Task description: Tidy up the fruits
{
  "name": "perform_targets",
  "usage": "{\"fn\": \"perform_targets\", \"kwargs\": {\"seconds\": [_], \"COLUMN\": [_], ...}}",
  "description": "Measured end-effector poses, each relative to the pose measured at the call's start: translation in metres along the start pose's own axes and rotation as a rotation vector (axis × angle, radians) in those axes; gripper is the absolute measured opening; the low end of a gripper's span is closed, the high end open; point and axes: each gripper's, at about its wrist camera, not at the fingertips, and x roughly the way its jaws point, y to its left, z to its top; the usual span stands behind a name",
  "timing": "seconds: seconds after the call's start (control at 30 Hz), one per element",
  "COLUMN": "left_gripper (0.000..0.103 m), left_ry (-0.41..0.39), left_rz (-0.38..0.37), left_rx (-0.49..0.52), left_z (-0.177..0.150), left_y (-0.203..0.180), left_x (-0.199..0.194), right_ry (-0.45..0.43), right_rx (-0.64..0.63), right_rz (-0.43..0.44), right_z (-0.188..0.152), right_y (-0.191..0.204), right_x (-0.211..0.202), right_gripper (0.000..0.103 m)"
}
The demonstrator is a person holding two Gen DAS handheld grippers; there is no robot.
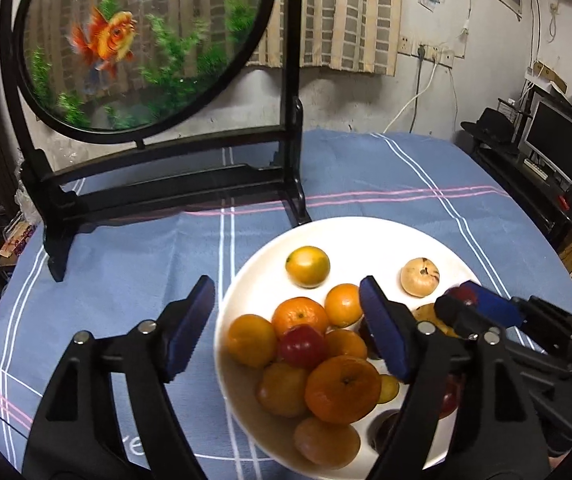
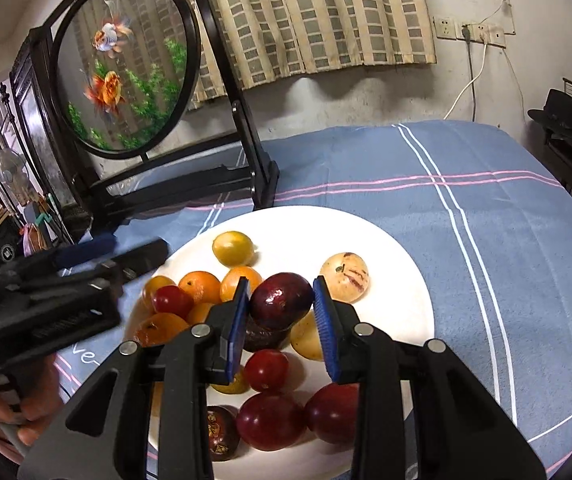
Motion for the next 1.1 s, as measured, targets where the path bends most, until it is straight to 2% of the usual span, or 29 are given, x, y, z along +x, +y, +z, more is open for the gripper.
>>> {"fn": "perform_targets", "kwargs": {"seconds": [0.13,0.27,0.43,0.57,0.87,0.97,1.1], "left_gripper": [0.079,0.079,0.085,0.09,0.093,0.093,0.093], "left_ry": [-0.002,-0.001,-0.018,-0.028,-0.044,-0.042,-0.07], "left_rz": [0.01,0.005,0.016,0.031,0.057,0.045,0.065], "left_rx": [0.0,0.0,0.024,0.042,0.059,0.063,0.078], "left_z": [0.0,-0.002,-0.006,-0.01,-0.036,-0.049,-0.066], "left_y": [0.006,0.006,0.002,0.0,-0.007,-0.012,-0.018], "left_x": [-0.004,-0.008,-0.019,-0.037,-0.094,-0.114,-0.14], "right_ry": [0.01,0.009,0.017,0.023,0.066,0.074,0.071], "right_rx": [-0.002,-0.017,-0.046,-0.08,-0.125,-0.131,-0.154], "right_rz": [0.004,0.005,-0.013,-0.05,-0.106,-0.105,-0.096], "right_z": [-0.002,-0.002,-0.002,-0.005,-0.024,-0.034,-0.05], "right_y": [0.001,0.004,0.009,0.014,0.021,0.024,0.033], "right_x": [0.002,-0.001,-0.006,-0.014,-0.054,-0.069,-0.097], "right_gripper": [0.046,0.047,0.05,0.065,0.067,0.067,0.067]}}
